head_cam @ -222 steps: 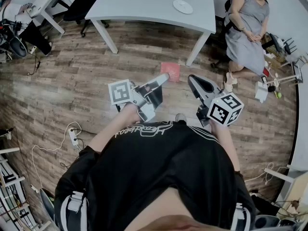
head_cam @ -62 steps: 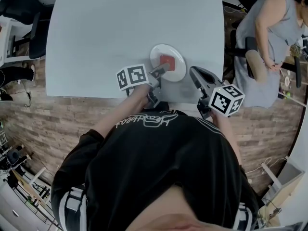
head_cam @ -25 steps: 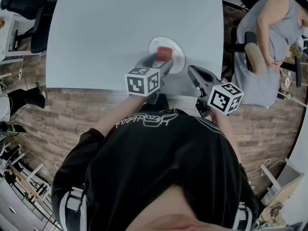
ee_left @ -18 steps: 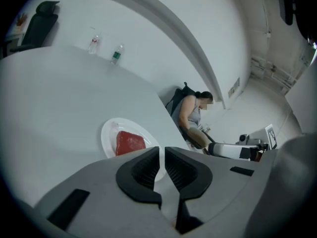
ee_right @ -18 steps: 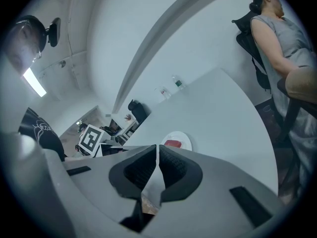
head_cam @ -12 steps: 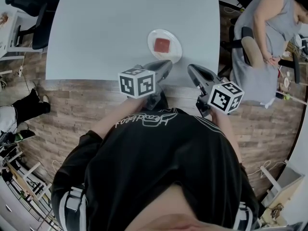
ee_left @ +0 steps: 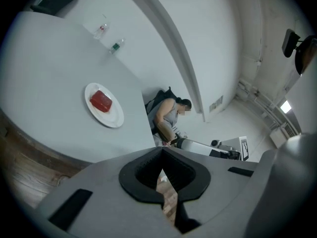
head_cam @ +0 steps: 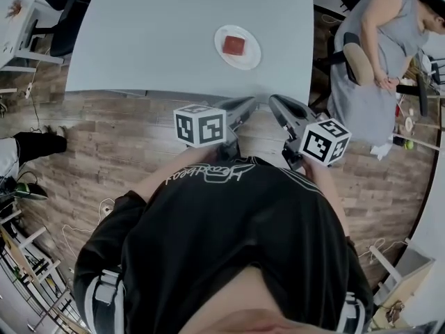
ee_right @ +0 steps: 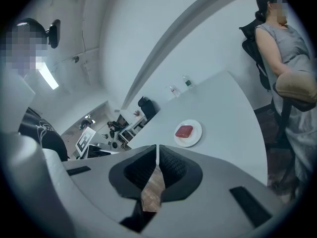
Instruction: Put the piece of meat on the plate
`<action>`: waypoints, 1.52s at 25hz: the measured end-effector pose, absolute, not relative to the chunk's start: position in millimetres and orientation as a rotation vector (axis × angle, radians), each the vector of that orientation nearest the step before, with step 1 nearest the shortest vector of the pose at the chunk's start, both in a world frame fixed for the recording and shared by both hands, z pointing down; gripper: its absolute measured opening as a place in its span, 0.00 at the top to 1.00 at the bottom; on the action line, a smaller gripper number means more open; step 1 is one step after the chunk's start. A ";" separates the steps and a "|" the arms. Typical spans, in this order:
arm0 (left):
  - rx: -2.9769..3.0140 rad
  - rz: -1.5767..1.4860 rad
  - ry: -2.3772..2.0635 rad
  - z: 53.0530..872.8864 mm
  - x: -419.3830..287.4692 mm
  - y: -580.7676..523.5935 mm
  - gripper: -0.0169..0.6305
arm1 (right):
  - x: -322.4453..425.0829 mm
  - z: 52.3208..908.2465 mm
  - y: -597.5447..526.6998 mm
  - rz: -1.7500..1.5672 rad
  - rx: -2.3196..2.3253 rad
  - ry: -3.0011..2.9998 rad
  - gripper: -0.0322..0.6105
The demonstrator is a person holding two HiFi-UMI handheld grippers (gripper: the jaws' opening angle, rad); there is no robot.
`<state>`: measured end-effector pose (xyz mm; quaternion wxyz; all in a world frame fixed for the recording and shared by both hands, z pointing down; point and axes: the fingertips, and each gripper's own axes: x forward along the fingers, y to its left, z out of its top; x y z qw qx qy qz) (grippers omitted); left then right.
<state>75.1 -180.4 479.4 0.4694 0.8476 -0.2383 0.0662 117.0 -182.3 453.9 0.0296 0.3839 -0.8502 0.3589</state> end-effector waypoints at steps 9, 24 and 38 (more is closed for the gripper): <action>2.063 0.133 -0.614 478.4 70.8 -109.2 0.96 | 109.1 451.3 -111.4 1.054 1.114 -2.640 0.92; 2.108 0.083 -0.674 459.4 59.4 -34.1 0.96 | 103.1 435.0 -37.3 0.958 1.075 -2.698 0.92; 2.195 0.063 -0.721 426.9 44.2 -32.7 0.96 | 101.7 413.1 -29.2 0.876 1.081 -2.746 0.92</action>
